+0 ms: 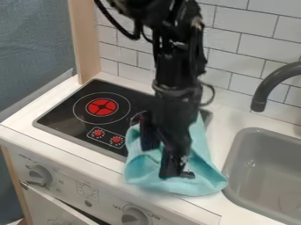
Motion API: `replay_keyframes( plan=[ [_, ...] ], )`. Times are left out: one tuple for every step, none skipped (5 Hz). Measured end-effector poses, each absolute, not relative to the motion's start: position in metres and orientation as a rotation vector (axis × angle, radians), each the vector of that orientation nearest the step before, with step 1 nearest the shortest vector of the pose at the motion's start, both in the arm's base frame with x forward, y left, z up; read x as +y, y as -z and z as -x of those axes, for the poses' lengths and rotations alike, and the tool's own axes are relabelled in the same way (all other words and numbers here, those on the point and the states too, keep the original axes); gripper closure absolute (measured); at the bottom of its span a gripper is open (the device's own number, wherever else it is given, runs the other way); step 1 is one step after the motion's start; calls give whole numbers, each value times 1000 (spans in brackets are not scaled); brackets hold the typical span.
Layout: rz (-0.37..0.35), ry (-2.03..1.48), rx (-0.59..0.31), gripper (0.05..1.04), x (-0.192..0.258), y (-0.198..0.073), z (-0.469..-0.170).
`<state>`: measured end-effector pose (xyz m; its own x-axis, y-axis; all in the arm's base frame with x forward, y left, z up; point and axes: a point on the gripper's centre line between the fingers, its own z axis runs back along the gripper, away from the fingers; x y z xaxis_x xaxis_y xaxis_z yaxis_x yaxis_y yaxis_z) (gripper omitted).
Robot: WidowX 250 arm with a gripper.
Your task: Unfold the cloth from top left to bottom right
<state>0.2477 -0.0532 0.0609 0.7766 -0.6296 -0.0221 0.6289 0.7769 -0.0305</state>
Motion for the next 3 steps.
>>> replay_keyframes(
  plan=[
    [17, 651, -31, 80, -45, -89, -261],
    [19, 645, -37, 85, -44, -91, -261],
    [21, 644, -37, 85, -45, -91, -261]
  ],
)
